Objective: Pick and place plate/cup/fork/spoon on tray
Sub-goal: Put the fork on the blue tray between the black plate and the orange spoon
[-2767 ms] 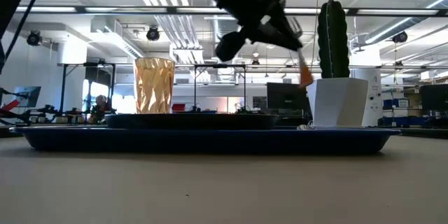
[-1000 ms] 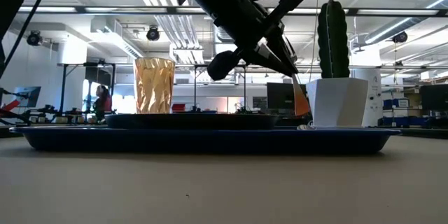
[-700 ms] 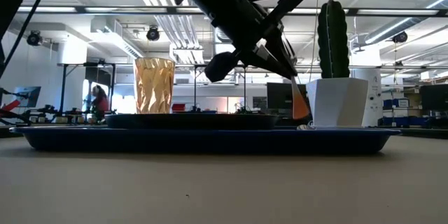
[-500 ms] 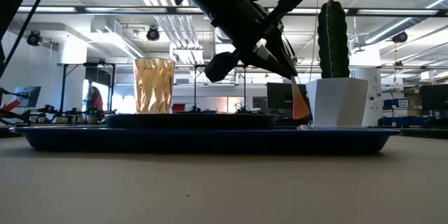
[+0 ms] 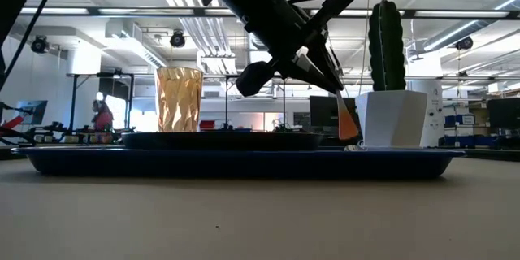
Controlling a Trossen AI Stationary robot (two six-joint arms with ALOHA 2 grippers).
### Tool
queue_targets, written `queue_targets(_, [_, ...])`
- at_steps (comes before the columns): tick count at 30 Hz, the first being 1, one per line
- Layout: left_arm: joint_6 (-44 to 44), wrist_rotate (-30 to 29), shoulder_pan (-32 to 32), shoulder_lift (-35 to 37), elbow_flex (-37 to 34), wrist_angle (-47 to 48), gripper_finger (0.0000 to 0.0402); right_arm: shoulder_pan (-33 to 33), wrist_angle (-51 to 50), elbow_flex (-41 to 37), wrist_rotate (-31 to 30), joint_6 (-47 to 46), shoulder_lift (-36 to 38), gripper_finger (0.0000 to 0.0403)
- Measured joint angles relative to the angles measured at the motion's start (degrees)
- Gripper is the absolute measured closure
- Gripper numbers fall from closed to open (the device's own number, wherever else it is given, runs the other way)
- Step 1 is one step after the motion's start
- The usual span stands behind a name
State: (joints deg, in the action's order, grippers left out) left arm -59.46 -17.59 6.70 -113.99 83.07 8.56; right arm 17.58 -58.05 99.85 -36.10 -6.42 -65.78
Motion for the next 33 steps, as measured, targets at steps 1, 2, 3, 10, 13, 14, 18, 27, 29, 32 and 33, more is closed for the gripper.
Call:
queue_targets(1, [-0.01, -0.12, 0.0, 0.0, -0.02, 0.02, 0.0401, 0.01, 0.0, 0.0, 0.0, 0.0, 0.0, 0.0381])
queue_targets(2, [-0.09, -0.27, 0.0, 0.0, -0.02, 0.02, 0.0401, 0.0, -0.01, 0.0, 0.0, 0.0, 0.0, 0.0381])
queue_targets(3, [-0.13, -0.31, 0.01, 0.0, -0.06, 0.01, 0.0401, 0.0, -0.01, 0.0, 0.0, 0.02, 0.0, 0.0381])
queue_targets(10, [-3.65, -0.73, 0.12, 0.0, -2.45, -0.42, 0.0401, 0.0, -0.01, 0.0, -0.06, 0.48, 0.0, 0.0381])
queue_targets(13, [-5.08, -0.71, 0.4, 0.0, -3.32, -0.63, 0.0401, 0.0, -0.01, 0.0, -0.06, 0.55, 0.0, 0.0381])
queue_targets(14, [-5.14, -0.72, 0.47, 0.0, -3.39, -0.85, 0.0401, 0.0, -0.01, 0.0, -0.06, 0.58, 0.0, 0.0381])
queue_targets(18, [-4.48, -0.71, 0.55, 0.0, -3.72, -5.12, 0.0401, 0.0, 0.01, 0.0, -0.09, 0.6, 0.0, 0.0381])
queue_targets(27, [-4.65, -0.67, 1.0, 0.04, -3.96, -5.16, 0.0401, 0.0, 0.03, 0.0, -0.09, 0.5, 0.0, 0.0381])
queue_targets(29, [-4.66, -0.67, 1.02, 0.03, -3.96, -5.16, 0.0401, 0.02, 0.05, 0.0, -0.09, 0.48, 0.0, 0.0381])
queue_targets(32, [-4.66, -0.24, 1.01, 0.03, -3.96, -5.16, 0.0401, 0.02, 0.13, 0.0, -0.11, 0.48, 0.0, 0.0381])
queue_targets(33, [-4.68, 0.19, 1.08, 0.04, -3.96, -5.16, 0.0401, 0.01, 0.27, 0.0, -0.18, 0.48, 0.0, 0.0381])
